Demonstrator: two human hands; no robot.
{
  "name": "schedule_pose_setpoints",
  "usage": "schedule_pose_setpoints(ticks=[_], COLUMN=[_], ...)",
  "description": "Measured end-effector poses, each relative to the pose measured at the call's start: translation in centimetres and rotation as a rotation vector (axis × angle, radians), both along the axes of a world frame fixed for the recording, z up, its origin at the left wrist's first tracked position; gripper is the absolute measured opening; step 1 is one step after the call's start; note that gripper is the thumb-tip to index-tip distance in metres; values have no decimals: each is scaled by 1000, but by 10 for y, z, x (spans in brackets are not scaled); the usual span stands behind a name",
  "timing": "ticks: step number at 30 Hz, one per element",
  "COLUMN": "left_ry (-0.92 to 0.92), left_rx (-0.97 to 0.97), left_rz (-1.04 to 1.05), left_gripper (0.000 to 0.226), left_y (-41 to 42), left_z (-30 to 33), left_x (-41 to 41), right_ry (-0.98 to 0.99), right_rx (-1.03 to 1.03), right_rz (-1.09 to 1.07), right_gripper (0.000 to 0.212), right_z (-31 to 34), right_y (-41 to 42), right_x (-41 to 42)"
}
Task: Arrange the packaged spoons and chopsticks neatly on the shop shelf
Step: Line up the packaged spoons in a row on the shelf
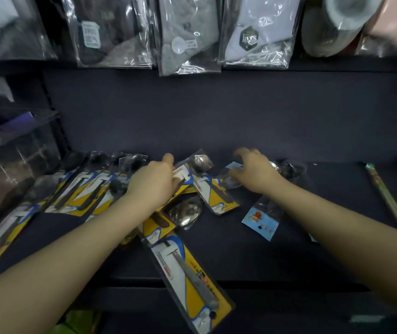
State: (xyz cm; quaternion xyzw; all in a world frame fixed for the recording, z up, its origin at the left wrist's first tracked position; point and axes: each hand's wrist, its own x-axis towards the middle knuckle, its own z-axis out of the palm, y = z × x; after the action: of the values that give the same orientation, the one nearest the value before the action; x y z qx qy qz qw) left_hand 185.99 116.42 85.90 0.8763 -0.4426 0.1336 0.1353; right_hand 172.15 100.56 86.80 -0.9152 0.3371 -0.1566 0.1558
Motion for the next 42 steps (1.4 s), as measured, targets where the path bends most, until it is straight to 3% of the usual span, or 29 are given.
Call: schedule_pose_setpoints(ticks=[2,5,7,9,12,15,19,24,28,30,34,38,42], left_ry=[-37,-60,96,267,306,372,335,309,186,149,152,203,233], left_rx=[66,-4,-14,56,101,20,-82,-124,-202,-225,-416,-452,-468], left_rz=[-29,-297,-464,-531,-542,-526,-495,-394,-381,-393,-437,-507,-525], left_gripper=[47,45,43,65,98,108,112,97,40,27,17,13,14], left_y=[1,-1,-4,-8,-16,-25,-36,-40,-49,-50,-48,-44,-41], left_z=[-3,-7,-8,-9,-11,-9,-1,-4,-6,-9,-4,0,3], left_x=[5,7,2,-5,-11,-14,-15,-14,-13,-13,-11,-14,-17], right_ry=[-26,-197,-291,-379,-517,-604,-648,-638,-577,-431,192,326,351], right_rx=[124,485,761,928,952,856,875,966,1096,877,-116,-539,-758], right_rz=[-101,-177,-198,-175,-117,-30,152,333,573,587,675,727,666], right_gripper=[39,29,22,20,11,9,14,26,34,37,48,38,27], right_z=[-5,-3,2,6,9,17,28,17,13,9,-5,-9,0], right_y=[-4,-5,-1,1,4,7,5,-4,-14,-22,-39,-40,-40], right_x=[-6,-5,-3,1,7,12,12,8,5,8,13,19,23])
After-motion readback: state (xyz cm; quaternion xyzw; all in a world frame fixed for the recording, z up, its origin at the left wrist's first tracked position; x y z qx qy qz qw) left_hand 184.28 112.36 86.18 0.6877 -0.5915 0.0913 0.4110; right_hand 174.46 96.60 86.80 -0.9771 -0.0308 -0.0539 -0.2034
